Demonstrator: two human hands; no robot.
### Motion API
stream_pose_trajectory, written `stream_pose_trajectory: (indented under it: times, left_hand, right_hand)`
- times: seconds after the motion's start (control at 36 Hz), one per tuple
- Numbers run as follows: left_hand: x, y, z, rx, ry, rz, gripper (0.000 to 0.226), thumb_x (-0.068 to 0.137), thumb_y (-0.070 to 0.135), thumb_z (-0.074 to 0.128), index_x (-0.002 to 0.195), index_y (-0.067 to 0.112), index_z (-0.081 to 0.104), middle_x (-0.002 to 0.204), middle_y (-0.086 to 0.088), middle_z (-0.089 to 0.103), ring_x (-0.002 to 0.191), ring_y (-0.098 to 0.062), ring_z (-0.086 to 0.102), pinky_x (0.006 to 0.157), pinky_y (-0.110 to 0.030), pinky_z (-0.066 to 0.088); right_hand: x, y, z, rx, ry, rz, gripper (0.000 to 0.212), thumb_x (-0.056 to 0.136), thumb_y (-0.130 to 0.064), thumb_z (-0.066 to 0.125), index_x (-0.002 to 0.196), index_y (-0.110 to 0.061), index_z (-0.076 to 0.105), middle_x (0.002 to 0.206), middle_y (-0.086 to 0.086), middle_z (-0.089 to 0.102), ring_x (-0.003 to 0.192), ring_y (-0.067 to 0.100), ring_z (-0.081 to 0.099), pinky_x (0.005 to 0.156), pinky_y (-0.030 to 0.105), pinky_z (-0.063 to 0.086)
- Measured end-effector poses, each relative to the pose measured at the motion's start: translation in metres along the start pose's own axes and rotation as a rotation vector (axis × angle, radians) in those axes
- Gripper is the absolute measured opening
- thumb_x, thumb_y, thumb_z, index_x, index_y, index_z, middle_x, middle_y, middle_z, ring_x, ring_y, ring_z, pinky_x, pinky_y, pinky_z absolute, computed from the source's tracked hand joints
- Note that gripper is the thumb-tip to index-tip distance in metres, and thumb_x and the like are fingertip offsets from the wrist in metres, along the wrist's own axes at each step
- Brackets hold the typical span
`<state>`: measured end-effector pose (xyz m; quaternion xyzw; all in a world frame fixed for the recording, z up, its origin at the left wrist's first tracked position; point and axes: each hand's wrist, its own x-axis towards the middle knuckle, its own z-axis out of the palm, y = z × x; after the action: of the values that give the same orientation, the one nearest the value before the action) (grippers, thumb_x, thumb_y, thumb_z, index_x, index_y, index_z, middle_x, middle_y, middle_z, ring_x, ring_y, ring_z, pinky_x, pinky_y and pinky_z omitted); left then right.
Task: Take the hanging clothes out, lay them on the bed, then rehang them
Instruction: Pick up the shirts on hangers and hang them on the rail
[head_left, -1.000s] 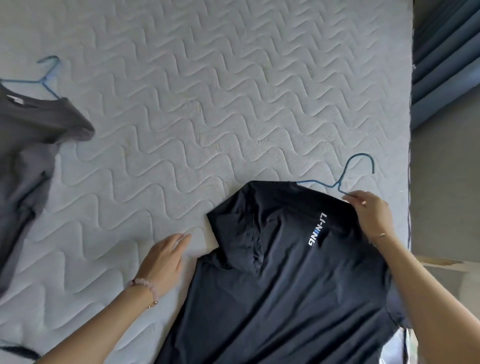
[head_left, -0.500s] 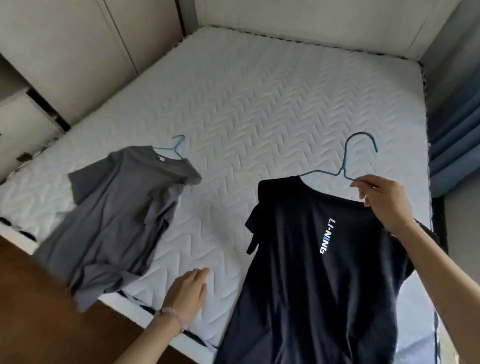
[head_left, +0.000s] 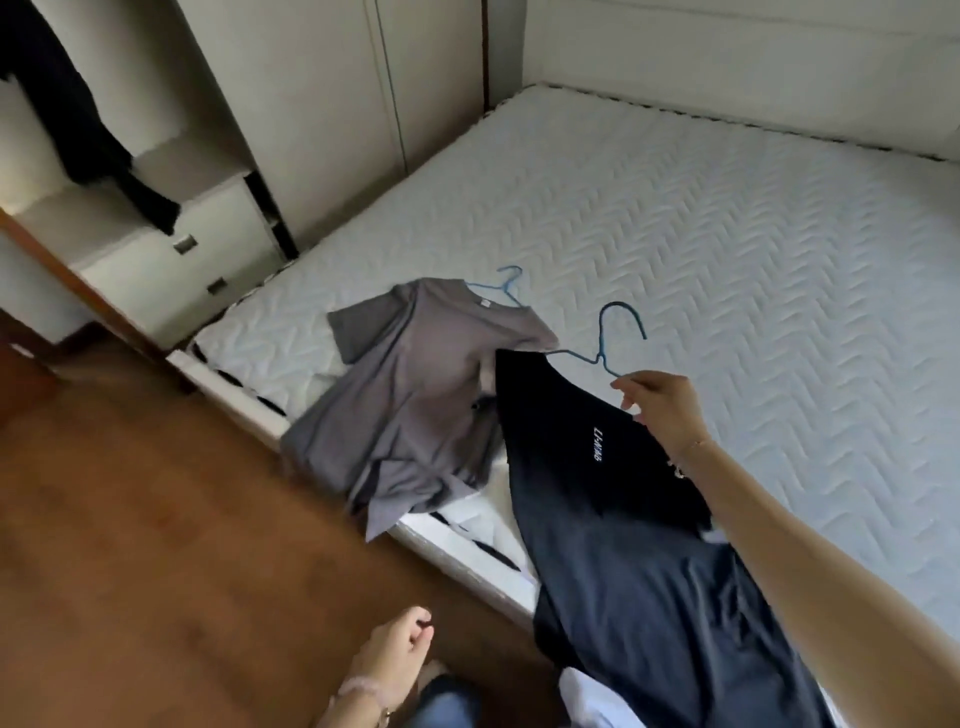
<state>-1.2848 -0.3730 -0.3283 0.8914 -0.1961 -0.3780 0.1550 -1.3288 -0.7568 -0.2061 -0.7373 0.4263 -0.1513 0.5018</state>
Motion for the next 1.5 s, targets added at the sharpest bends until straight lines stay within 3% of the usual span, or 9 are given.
stream_pose_trajectory:
  times: [0.19,0.44,0.67,0.78,0.89,1.0,1.14,1.28,1.5]
  left_hand:
    - [-0.017,-0.113,-0.031,-0.165,-0.001,-0.189,0.009,0.09,0.028,0.056,0.088,0.036,0.053,0.088,0.007,0.062,0.097,-0.013,0.064,0.076,-0.014,0.038]
    - [0.015,-0.144,-0.084,-0.232,-0.01,-0.176,0.004,0.094,0.028,0.051,0.092,0.031,0.052,0.108,0.001,0.066,0.108,-0.013,0.059,0.081,-0.017,0.037]
    - [0.104,-0.131,-0.155,-0.379,0.051,-0.178,0.029,0.09,0.007,0.054,0.067,0.024,0.059,0.069,0.003,0.061,0.071,-0.017,0.059,0.076,-0.029,0.048]
    - [0.154,-0.122,-0.198,-0.336,0.064,-0.116,0.054,0.09,0.011,0.054,0.103,0.056,0.029,0.073,0.004,0.07,0.082,-0.013,0.061,0.072,-0.019,0.044]
    - [0.204,-0.119,-0.238,-0.208,-0.051,-0.13,0.021,0.09,0.012,0.052,0.084,0.026,0.067,0.065,0.013,0.059,0.088,-0.017,0.069,0.077,-0.02,0.047]
    - [0.257,-0.111,-0.279,-0.084,-0.101,-0.101,0.018,0.092,0.019,0.047,0.1,0.02,0.063,0.088,0.004,0.07,0.093,-0.019,0.067,0.081,-0.025,0.046]
    - [0.323,-0.089,-0.322,-0.039,-0.163,-0.022,0.02,0.093,0.018,0.046,0.082,0.034,0.051,0.089,0.003,0.069,0.09,-0.017,0.066,0.076,-0.022,0.046]
    - [0.434,-0.036,-0.351,-0.065,-0.151,0.02,0.017,0.093,0.02,0.048,0.098,0.023,0.064,0.103,-0.004,0.071,0.098,-0.022,0.065,0.083,-0.025,0.047]
    - [0.648,0.085,-0.356,0.123,-0.059,0.215,0.025,0.092,0.018,0.045,0.11,0.012,0.061,0.121,-0.011,0.063,0.111,-0.03,0.058,0.091,-0.033,0.045]
  right_hand:
    - [-0.017,-0.046,0.086,0.05,0.078,0.02,0.017,0.079,-0.029,0.062,0.067,-0.021,0.071,0.055,-0.012,0.063,0.057,0.014,0.059,0.072,0.042,0.056]
    - [0.013,-0.074,0.129,0.05,0.061,0.068,0.019,0.078,-0.032,0.063,0.071,-0.016,0.071,0.051,-0.012,0.061,0.047,0.009,0.056,0.066,0.037,0.051]
    - [0.081,-0.086,0.196,0.02,0.0,0.151,0.022,0.083,-0.017,0.065,0.063,-0.007,0.065,0.056,0.0,0.057,0.049,0.016,0.05,0.046,0.022,0.045]
    - [0.121,-0.086,0.227,-0.043,0.003,0.192,0.03,0.083,-0.019,0.064,0.055,-0.011,0.058,0.055,0.008,0.055,0.055,0.025,0.053,0.058,0.031,0.043]
    - [0.151,-0.09,0.253,0.002,0.067,0.227,0.024,0.084,-0.016,0.062,0.06,-0.014,0.065,0.057,0.003,0.059,0.057,0.024,0.056,0.054,0.031,0.042]
    - [0.171,-0.099,0.266,0.083,0.139,0.254,0.014,0.086,-0.012,0.06,0.078,-0.011,0.071,0.065,0.0,0.06,0.063,0.018,0.057,0.061,0.024,0.048]
    - [0.188,-0.104,0.27,0.063,0.15,0.278,0.017,0.088,-0.011,0.058,0.075,-0.006,0.069,0.07,0.01,0.06,0.064,0.018,0.054,0.069,0.03,0.052]
    - [0.206,-0.092,0.276,0.016,0.212,0.342,0.033,0.086,-0.011,0.061,0.054,-0.018,0.057,0.054,0.004,0.053,0.052,0.016,0.05,0.04,0.003,0.035]
    - [0.258,-0.037,0.299,-0.07,0.313,0.491,0.028,0.084,-0.022,0.063,0.058,-0.013,0.063,0.052,-0.003,0.056,0.052,0.014,0.051,0.057,0.029,0.043]
